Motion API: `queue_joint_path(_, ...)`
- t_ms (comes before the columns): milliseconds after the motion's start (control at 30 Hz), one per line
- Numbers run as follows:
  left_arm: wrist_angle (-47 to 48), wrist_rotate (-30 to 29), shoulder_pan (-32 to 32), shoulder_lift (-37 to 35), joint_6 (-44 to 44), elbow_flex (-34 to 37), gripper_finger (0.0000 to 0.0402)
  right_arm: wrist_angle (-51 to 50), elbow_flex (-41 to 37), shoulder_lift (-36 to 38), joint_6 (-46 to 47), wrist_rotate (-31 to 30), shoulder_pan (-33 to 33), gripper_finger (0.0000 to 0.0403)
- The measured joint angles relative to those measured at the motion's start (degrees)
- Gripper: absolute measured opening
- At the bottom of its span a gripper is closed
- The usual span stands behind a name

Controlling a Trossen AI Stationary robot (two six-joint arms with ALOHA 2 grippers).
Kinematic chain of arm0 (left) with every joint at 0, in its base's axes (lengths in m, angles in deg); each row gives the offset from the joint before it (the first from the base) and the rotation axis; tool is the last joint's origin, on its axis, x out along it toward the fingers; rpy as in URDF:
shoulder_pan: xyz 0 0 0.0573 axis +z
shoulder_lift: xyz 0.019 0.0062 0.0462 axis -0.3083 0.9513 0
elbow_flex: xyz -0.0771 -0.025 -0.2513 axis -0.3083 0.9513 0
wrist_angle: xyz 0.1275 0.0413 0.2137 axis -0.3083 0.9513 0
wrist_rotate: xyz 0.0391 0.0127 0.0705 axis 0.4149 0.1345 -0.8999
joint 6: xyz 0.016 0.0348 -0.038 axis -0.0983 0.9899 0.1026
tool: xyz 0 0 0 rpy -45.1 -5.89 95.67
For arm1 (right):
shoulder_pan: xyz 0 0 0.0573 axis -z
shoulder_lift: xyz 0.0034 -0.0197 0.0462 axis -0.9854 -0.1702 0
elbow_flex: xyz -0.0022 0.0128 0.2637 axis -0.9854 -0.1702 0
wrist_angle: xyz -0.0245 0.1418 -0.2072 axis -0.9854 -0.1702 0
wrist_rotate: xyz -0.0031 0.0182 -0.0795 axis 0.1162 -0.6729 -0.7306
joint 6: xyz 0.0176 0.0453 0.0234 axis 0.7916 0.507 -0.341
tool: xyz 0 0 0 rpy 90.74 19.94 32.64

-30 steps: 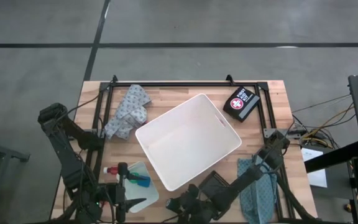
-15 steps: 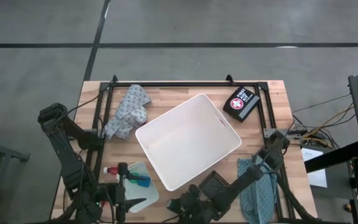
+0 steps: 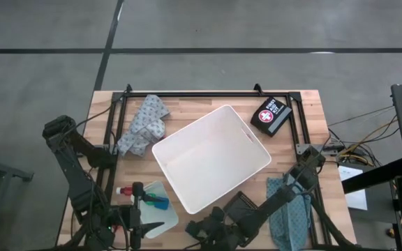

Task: Pick & place medical supplies in basket/bin
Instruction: Put the dark green bandage into the white bin

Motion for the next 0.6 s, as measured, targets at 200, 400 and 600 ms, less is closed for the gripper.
queue_joint_path(200, -0.01, 0.0, 0.01, 0.0, 0.0, 0.0, 0.0328, 0.48, 0.0, 0.0, 0.11, 0.02, 0.0, 0.0323)
queue_joint_path(400, -0.01, -0.01, 0.0, 0.0, 0.0, 0.0, 0.0328, 0.52, 0.0, 0.0, 0.31, 0.02, 0.0, 0.033)
queue_joint_path(600, -0.01, -0.02, 0.01, 0.0, 0.0, 0.0, 0.0328, 0.22, 0.13, 0.03, 1.21, -0.03, -0.34, 0.0329)
